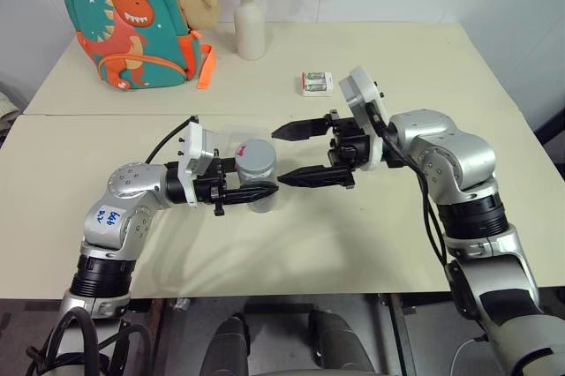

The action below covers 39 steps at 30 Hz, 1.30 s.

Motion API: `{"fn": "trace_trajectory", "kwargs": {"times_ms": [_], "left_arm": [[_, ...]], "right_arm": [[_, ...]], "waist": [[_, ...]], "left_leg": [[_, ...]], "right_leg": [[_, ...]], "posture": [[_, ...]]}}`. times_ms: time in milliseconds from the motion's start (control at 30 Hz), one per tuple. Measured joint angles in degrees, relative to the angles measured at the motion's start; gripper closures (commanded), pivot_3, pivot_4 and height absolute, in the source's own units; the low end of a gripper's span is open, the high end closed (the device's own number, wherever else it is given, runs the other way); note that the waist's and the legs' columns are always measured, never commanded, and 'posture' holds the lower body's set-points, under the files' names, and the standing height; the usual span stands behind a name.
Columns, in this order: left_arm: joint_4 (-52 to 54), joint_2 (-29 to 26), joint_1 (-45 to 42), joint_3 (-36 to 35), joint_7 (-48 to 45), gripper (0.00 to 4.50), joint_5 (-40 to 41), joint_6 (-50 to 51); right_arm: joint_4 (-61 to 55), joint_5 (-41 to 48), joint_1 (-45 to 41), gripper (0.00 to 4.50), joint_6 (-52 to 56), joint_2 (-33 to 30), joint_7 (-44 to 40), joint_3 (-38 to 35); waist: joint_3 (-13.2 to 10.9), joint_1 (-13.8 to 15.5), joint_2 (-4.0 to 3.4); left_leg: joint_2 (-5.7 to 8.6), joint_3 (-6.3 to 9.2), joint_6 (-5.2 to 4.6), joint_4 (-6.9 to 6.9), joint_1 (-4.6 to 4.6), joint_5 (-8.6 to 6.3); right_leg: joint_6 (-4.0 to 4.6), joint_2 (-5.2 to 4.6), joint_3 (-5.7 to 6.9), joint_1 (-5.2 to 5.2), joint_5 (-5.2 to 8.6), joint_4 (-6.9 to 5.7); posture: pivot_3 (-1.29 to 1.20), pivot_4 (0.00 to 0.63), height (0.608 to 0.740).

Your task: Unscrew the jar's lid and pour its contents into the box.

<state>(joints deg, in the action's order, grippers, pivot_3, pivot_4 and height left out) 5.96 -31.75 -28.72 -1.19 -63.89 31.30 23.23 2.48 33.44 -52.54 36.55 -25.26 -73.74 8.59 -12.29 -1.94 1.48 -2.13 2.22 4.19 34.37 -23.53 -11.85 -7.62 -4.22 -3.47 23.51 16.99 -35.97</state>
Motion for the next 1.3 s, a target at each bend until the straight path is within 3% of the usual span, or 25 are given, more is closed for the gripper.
{"fn": "trace_trajectory", "kwargs": {"times_ms": [600,700,833,1100,1300], "left_arm": [[0.1,0.0,0.0,0.0,0.1,2.54,0.0,0.1],[0.1,0.0,0.0,0.1,0.2,2.54,0.0,0.1],[0.2,0.0,0.0,0.0,0.5,2.54,0.0,0.1],[0.2,0.0,0.1,-0.1,0.5,2.54,0.2,0.1],[0.8,0.0,0.5,0.1,0.6,2.54,0.5,0.0]], "right_arm": [[0.8,-1.5,-1.4,0.01,-0.2,4.9,2.1,2.3],[1.9,-1.7,-2.4,0.60,-0.2,5.4,2.2,2.3],[2.3,-1.8,-2.9,1.90,-0.2,5.9,2.5,2.3],[2.2,-0.5,-2.9,1.90,1.5,6.2,3.5,1.8],[2.2,7.1,-4.0,1.90,7.6,7.9,7.4,-5.4]], "waist": [[0.0,0.1,0.00],[0.0,0.1,0.00],[0.0,0.1,0.00],[0.0,0.1,0.00],[0.0,0.2,0.00]], "left_leg": [[0.00,0.00,0.00,0.00,0.00,0.00],[0.00,0.00,0.00,0.00,0.00,0.00],[0.00,0.00,0.00,0.00,-0.01,0.00],[0.00,0.00,0.00,0.00,0.00,0.00],[0.00,0.01,0.00,0.00,-0.02,0.00]], "right_leg": [[0.00,0.00,0.00,0.00,0.00,-0.01],[0.00,0.00,0.00,0.00,0.00,-0.02],[0.00,0.00,0.00,0.00,0.00,0.00],[0.00,0.00,0.00,0.00,0.00,-0.02],[0.00,0.00,0.01,0.00,0.00,-0.01]], "posture": [[0.00,0.150,0.740],[0.00,0.150,0.740],[0.00,0.150,0.740],[0.00,0.150,0.740],[0.00,0.150,0.740]]}}
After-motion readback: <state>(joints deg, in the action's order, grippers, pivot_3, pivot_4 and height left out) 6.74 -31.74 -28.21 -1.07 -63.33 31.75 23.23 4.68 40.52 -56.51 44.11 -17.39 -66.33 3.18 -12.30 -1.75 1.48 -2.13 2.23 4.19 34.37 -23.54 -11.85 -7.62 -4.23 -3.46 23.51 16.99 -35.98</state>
